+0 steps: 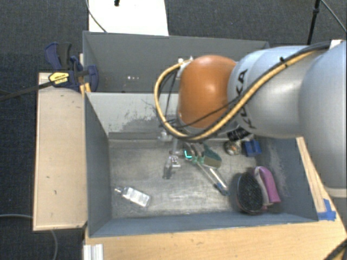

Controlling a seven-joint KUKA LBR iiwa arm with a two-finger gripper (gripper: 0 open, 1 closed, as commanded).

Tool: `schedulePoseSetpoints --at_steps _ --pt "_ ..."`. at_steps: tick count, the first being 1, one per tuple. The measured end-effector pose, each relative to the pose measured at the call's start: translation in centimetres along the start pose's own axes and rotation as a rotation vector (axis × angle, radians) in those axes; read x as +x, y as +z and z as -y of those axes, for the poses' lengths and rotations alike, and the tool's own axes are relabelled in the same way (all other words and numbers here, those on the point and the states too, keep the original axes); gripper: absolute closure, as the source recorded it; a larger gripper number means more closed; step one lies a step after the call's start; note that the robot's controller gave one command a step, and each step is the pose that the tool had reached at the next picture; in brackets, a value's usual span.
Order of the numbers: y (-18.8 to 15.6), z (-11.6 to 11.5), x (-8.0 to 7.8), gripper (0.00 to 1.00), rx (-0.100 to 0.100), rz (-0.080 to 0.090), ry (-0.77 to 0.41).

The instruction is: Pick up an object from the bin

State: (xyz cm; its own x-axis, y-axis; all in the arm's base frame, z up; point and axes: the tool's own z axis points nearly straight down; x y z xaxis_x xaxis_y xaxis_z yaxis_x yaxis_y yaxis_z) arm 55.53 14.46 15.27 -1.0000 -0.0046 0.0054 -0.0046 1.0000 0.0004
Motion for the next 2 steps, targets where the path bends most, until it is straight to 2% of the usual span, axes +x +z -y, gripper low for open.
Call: schedulePoseSetpoints --at_steps 1,2 --pt "8.0 -6.0 6.7 0.0 -0.001 0.002 -0.244" --pt "7.5 -10.1 5.4 0.0 0.009 0.002 -0.151"
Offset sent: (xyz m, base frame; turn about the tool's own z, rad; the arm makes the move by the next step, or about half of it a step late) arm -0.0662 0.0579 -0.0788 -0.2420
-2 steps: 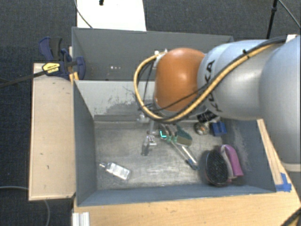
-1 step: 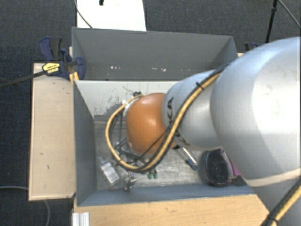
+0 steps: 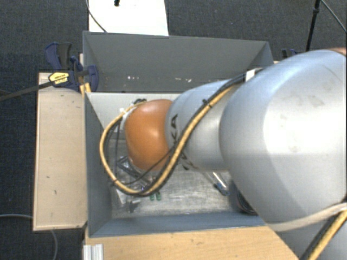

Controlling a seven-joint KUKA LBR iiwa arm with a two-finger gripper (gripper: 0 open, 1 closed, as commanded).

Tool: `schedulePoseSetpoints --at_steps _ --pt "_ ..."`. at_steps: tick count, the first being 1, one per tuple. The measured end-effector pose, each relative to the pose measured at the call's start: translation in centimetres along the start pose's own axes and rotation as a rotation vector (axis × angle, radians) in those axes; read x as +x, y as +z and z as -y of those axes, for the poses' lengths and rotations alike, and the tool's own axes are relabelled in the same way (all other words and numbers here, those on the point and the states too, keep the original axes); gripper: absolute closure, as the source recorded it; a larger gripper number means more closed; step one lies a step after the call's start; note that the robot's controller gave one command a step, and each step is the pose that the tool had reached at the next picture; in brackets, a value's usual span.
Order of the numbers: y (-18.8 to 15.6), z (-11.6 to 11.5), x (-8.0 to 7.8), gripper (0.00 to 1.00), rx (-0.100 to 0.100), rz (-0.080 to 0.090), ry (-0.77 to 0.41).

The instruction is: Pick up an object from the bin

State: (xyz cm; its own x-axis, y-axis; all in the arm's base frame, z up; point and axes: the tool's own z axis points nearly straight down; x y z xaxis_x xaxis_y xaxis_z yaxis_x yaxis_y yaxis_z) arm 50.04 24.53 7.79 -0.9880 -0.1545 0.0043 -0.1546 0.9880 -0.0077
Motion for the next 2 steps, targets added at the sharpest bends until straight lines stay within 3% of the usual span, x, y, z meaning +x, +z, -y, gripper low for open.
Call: schedulePoseSetpoints --at_steps 1,2 --pt "0.0 0.1 0.0 1.0 -0.001 0.0 0.005" --pt "-20.6 0.7 -1.8 1.0 -0.008 0.017 -0.299"
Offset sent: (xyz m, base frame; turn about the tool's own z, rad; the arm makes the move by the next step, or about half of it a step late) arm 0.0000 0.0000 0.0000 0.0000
